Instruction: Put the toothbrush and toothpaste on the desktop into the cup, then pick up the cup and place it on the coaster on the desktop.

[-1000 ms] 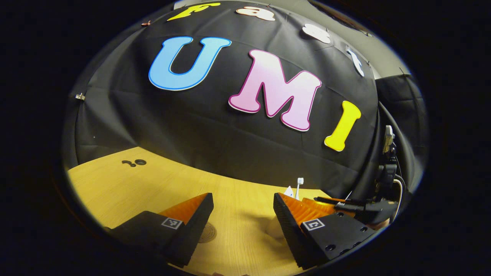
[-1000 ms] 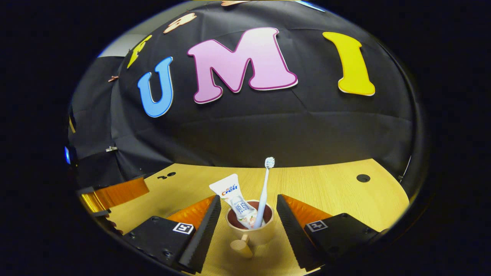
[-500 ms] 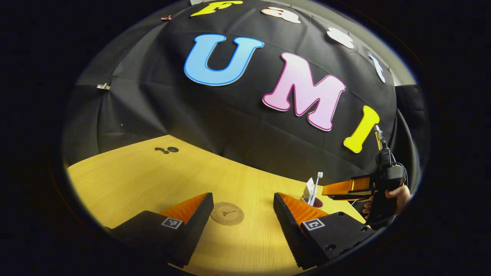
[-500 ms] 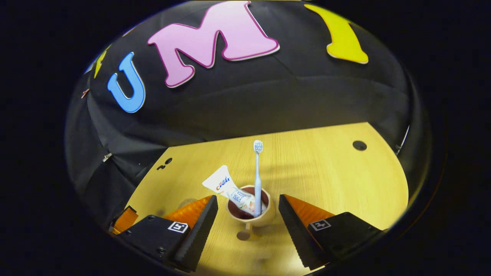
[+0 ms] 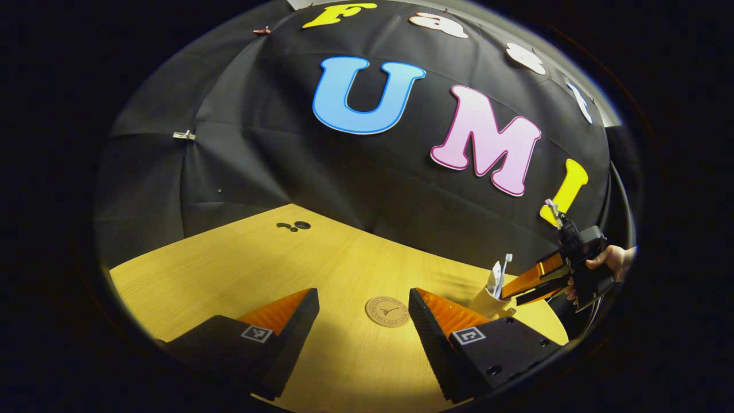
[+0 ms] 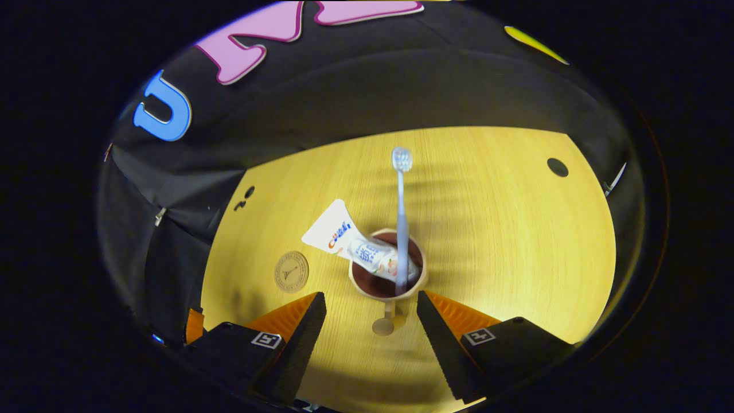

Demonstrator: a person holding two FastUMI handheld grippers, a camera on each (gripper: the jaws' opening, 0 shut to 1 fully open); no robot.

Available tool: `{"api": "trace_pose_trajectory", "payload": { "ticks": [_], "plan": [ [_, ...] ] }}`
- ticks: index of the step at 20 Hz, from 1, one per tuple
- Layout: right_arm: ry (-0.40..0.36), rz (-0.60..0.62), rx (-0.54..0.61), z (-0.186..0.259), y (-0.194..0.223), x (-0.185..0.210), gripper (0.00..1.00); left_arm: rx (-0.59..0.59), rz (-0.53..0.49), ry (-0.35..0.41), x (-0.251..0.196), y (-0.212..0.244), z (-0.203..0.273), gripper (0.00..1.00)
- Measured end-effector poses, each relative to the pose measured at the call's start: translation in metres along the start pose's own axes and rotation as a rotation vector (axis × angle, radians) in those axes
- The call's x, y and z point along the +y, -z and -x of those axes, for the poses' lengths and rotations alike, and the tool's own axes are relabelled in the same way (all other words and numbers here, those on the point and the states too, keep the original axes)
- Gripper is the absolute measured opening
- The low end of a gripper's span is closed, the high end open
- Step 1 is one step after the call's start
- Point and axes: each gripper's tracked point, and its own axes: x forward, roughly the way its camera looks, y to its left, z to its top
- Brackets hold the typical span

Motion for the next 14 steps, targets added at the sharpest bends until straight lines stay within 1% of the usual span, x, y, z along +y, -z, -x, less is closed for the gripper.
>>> {"api": "trace_pose_trajectory", "payload": {
  "ticks": [5, 7, 8, 9, 11, 14],
  "plan": [
    [0.021, 0.049, 0.158, -0.032, 0.024, 0.005, 0.98, 0.032, 0.007, -0.040, 0.022, 0.012, 0.012, 0.98],
    [0.028, 0.045, 0.214, -0.044, 0.032, 0.001, 0.98, 0.054, 0.000, -0.049, 0.028, 0.019, 0.015, 0.98],
    [0.037, 0.025, 0.237, -0.049, 0.034, -0.001, 0.98, 0.067, -0.004, -0.049, 0.029, 0.023, 0.017, 0.98],
    [0.052, 0.010, 0.248, -0.054, 0.036, -0.004, 0.98, 0.083, -0.007, -0.047, 0.030, 0.027, 0.019, 0.98],
    [0.071, 0.049, 0.256, -0.062, 0.038, -0.012, 0.98, 0.112, -0.018, -0.050, 0.034, 0.035, 0.023, 0.98],
    [0.075, 0.047, 0.297, -0.066, 0.047, -0.011, 0.95, 0.135, -0.024, -0.042, 0.030, 0.042, 0.026, 0.98]
  ]
}}
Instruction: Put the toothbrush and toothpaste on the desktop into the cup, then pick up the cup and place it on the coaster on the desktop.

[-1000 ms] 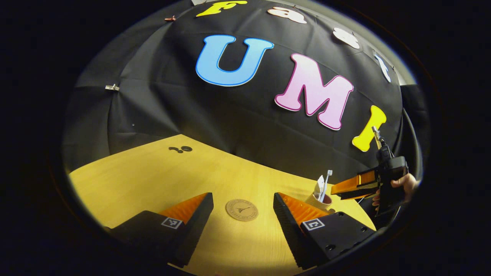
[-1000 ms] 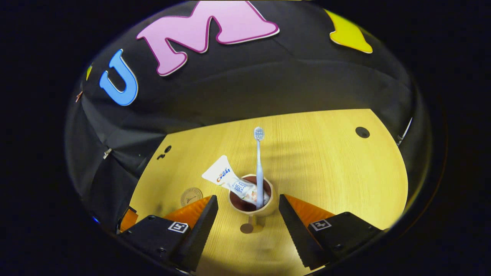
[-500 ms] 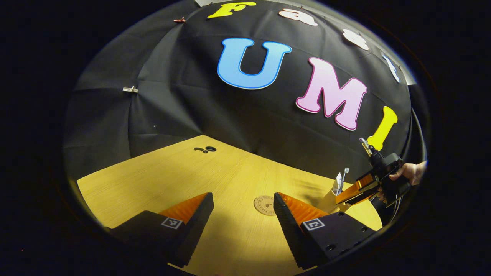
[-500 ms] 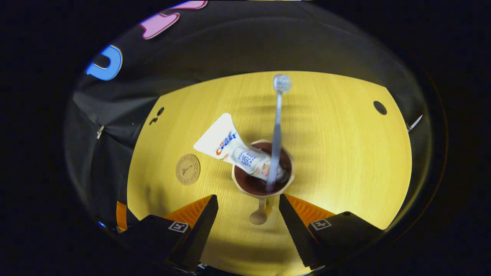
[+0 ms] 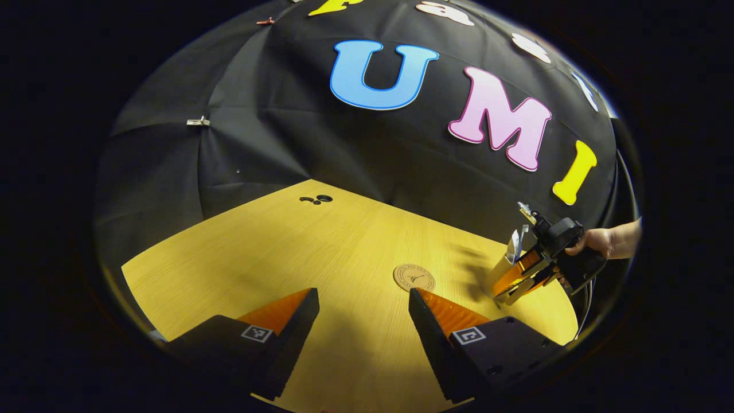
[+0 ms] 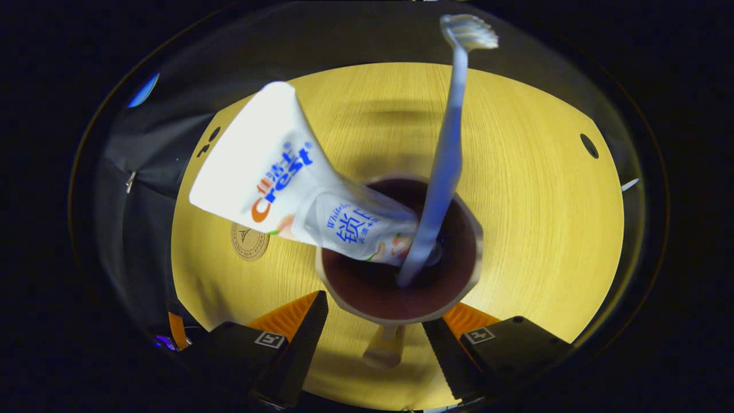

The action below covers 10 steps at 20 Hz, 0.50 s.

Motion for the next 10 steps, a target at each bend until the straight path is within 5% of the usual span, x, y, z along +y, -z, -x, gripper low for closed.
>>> {"api": "trace_pose_trajectory", "payload": {
  "ticks": [3, 6, 7, 8, 9, 10],
  "plan": [
    [-0.003, -0.002, 0.023, -0.006, 0.001, 0.001, 0.75, 0.011, -0.004, 0.019, -0.008, 0.003, 0.000, 0.98],
    [0.022, 0.000, 0.021, -0.010, -0.001, -0.003, 0.73, 0.019, -0.019, 0.033, -0.015, 0.006, 0.003, 0.98],
    [0.033, 0.009, 0.022, -0.011, -0.001, -0.004, 0.56, 0.023, -0.023, 0.037, -0.018, 0.006, 0.004, 0.98],
    [0.049, 0.016, 0.020, -0.011, 0.000, -0.007, 0.54, 0.028, -0.026, 0.042, -0.018, 0.008, 0.005, 0.98],
    [0.064, 0.010, 0.022, -0.011, -0.001, -0.011, 0.36, 0.032, -0.027, 0.046, -0.020, 0.010, 0.006, 0.97],
    [0.078, 0.009, 0.024, -0.011, 0.000, -0.011, 0.36, 0.037, -0.028, 0.049, -0.021, 0.011, 0.007, 0.98]
  ]
}}
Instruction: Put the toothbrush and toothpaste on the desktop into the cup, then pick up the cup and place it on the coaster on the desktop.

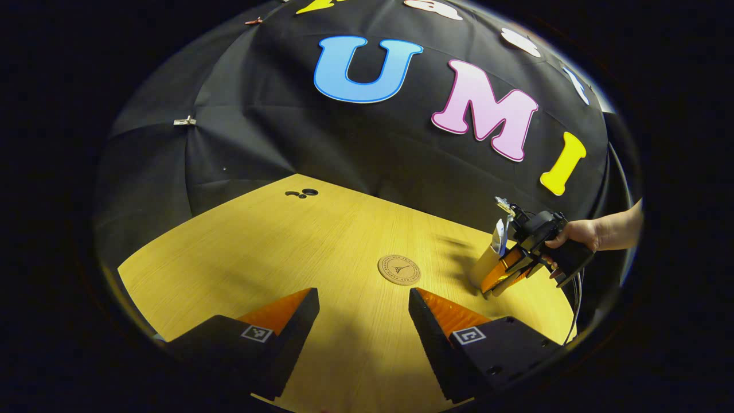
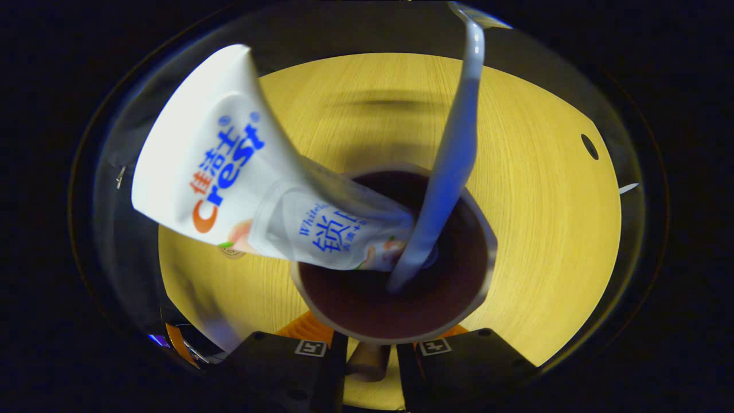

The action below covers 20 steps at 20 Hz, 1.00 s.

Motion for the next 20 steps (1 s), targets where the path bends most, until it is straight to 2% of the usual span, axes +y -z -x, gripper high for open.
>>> {"api": "trace_pose_trajectory", "payload": {
  "ticks": [2, 3, 6, 7, 10, 11, 12, 13, 14, 15, 20],
  "plan": [
    [0.023, 0.008, 0.001, 0.000, 0.000, -0.003, 0.46, 0.007, 0.000, 0.004, -0.001, 0.003, 0.002, 0.98],
    [0.039, 0.021, 0.003, 0.001, 0.001, -0.006, 0.37, 0.010, -0.001, 0.005, -0.002, 0.004, 0.002, 0.98],
    [0.045, 0.034, 0.004, 0.002, 0.002, -0.007, 0.36, 0.014, 0.001, 0.002, -0.001, 0.006, 0.004, 0.98],
    [0.046, 0.026, 0.004, 0.001, 0.001, -0.007, 0.31, 0.015, 0.005, 0.002, -0.001, 0.006, 0.005, 0.98],
    [0.065, 0.042, 0.001, 0.000, 0.002, -0.008, 0.34, 0.017, 0.013, 0.003, 0.000, 0.007, 0.007, 0.98],
    [0.066, 0.051, -0.001, 0.002, 0.002, -0.008, 0.26, 0.020, 0.013, 0.005, 0.000, 0.008, 0.008, 0.98],
    [0.068, 0.058, -0.006, 0.004, 0.002, -0.009, 0.26, 0.023, 0.012, 0.006, 0.000, 0.008, 0.008, 0.98],
    [0.064, 0.051, -0.007, 0.005, 0.003, -0.009, 0.31, 0.026, 0.010, 0.006, 0.001, 0.009, 0.010, 0.97],
    [0.054, 0.040, -0.007, 0.005, 0.004, -0.007, 0.25, 0.028, 0.008, 0.006, 0.002, 0.008, 0.010, 0.98],
    [0.041, 0.021, -0.011, 0.007, 0.003, -0.005, 0.31, 0.030, 0.005, 0.007, 0.004, 0.010, 0.012, 0.98],
    [0.025, 0.023, -0.051, 0.015, 0.000, 0.016, 0.30, 0.046, -0.009, 0.011, 0.004, 0.018, 0.020, 0.97]
  ]
}}
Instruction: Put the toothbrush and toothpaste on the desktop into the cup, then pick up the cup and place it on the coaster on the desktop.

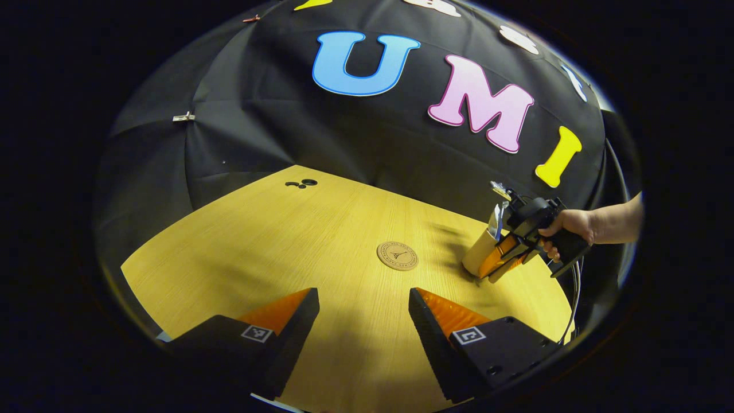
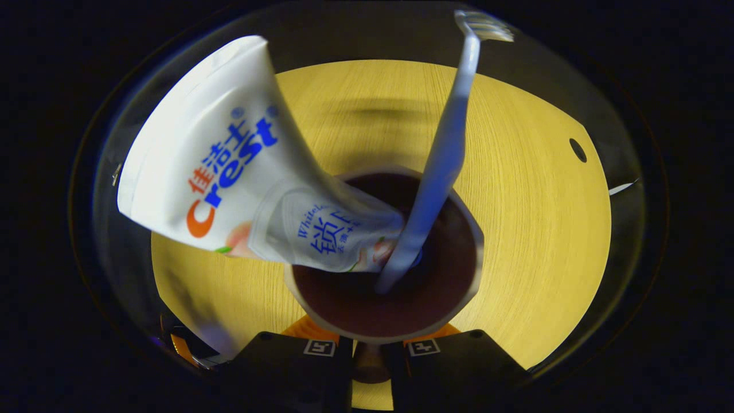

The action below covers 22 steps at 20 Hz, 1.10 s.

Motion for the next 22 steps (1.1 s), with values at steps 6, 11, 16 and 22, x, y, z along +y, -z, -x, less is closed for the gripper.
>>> {"api": "trace_pose_trajectory", "payload": {
  "ticks": [6, 11, 16, 22],
  "plan": [
    [-0.014, 0.079, -0.017, 0.011, -0.011, 0.043, 0.30, 0.025, -0.032, 0.016, -0.005, 0.015, 0.002, 0.98],
    [-0.028, 0.141, -0.024, 0.007, -0.023, 0.090, 0.30, 0.037, -0.055, 0.042, -0.012, 0.025, 0.009, 0.98],
    [-0.043, 0.201, 0.003, -0.004, -0.025, 0.133, 0.30, 0.035, -0.044, 0.050, -0.010, 0.023, 0.012, 0.98],
    [-0.037, 0.230, 0.029, -0.014, -0.024, 0.159, 0.30, 0.041, -0.077, 0.068, -0.009, 0.023, 0.010, 0.98]
  ]
}}
